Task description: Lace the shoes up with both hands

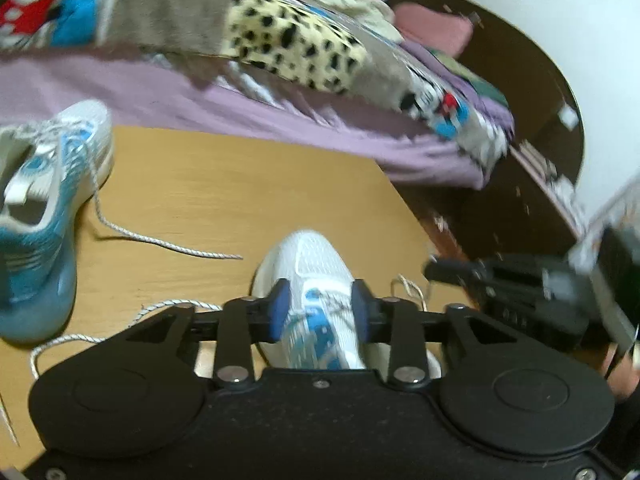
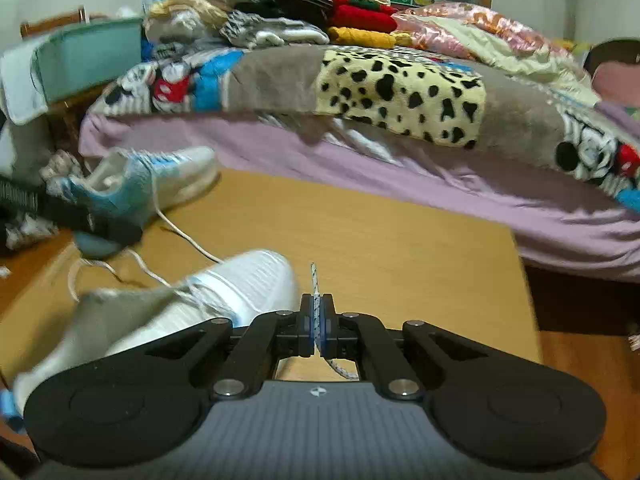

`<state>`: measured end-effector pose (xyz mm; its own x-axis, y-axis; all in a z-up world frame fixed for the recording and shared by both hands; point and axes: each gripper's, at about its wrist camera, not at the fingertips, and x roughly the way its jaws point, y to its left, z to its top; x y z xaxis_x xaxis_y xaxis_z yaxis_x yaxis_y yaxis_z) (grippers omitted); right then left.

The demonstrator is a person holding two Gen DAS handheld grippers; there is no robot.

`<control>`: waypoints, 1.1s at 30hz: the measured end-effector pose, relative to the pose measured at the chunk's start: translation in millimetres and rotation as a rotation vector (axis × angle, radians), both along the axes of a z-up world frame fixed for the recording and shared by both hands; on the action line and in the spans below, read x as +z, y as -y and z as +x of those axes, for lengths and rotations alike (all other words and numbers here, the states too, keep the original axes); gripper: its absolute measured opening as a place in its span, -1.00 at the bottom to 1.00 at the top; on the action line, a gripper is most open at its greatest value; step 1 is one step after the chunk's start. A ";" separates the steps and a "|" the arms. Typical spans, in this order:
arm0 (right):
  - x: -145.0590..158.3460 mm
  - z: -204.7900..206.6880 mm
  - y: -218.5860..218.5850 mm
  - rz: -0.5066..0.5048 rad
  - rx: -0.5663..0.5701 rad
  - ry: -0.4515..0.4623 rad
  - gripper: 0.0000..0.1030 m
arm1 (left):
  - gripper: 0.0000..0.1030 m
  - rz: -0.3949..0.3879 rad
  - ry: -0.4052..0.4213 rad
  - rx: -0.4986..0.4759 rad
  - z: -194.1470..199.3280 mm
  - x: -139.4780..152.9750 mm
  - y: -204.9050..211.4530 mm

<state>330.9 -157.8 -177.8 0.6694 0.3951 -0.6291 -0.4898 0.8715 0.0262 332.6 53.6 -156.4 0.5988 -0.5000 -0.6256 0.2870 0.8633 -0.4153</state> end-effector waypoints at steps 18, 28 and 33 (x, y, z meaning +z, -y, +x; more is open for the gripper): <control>-7.6 -9.3 -64.1 -0.011 0.291 -0.111 -0.92 | -0.70 0.238 0.061 -0.128 -17.4 -13.9 20.8; -11.8 -10.8 -81.0 -0.063 0.348 -0.127 -0.92 | -0.80 -0.103 -0.134 0.088 -8.0 -29.9 -23.5; -11.9 -10.9 -85.3 -0.084 0.366 -0.131 -0.92 | -0.80 -0.278 -0.228 0.184 -6.9 -42.0 -41.5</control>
